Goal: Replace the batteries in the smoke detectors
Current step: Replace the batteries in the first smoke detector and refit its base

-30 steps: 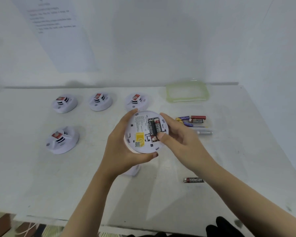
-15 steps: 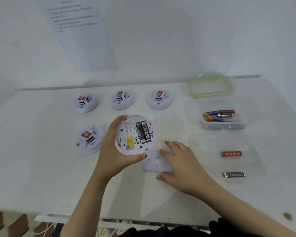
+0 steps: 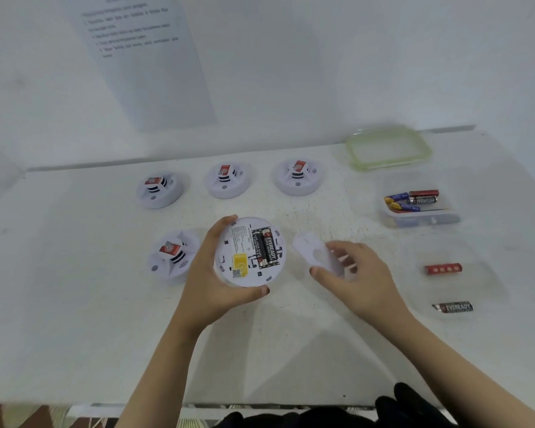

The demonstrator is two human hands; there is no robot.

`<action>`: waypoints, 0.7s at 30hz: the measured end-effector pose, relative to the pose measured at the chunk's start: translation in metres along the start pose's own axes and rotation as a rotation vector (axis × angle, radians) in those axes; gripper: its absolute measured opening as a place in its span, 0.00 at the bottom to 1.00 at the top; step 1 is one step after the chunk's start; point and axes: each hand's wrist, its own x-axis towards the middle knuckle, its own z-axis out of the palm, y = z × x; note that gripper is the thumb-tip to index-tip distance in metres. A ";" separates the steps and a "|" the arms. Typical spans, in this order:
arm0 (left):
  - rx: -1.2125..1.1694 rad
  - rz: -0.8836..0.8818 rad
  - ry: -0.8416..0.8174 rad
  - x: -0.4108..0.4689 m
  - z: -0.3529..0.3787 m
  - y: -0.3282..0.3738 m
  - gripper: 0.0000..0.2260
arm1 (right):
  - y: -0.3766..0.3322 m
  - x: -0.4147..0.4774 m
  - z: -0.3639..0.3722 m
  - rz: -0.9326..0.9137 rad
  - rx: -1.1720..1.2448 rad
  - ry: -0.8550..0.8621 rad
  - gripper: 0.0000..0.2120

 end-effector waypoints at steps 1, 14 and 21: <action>0.005 0.001 0.001 0.000 -0.001 0.000 0.45 | -0.004 0.001 0.001 -0.023 0.061 0.013 0.21; -0.067 -0.084 -0.066 0.003 -0.003 -0.002 0.47 | -0.050 0.028 0.006 -0.604 -0.279 -0.240 0.28; -0.030 -0.075 -0.074 0.007 -0.009 -0.001 0.46 | -0.056 0.034 0.006 -0.622 -0.291 -0.224 0.27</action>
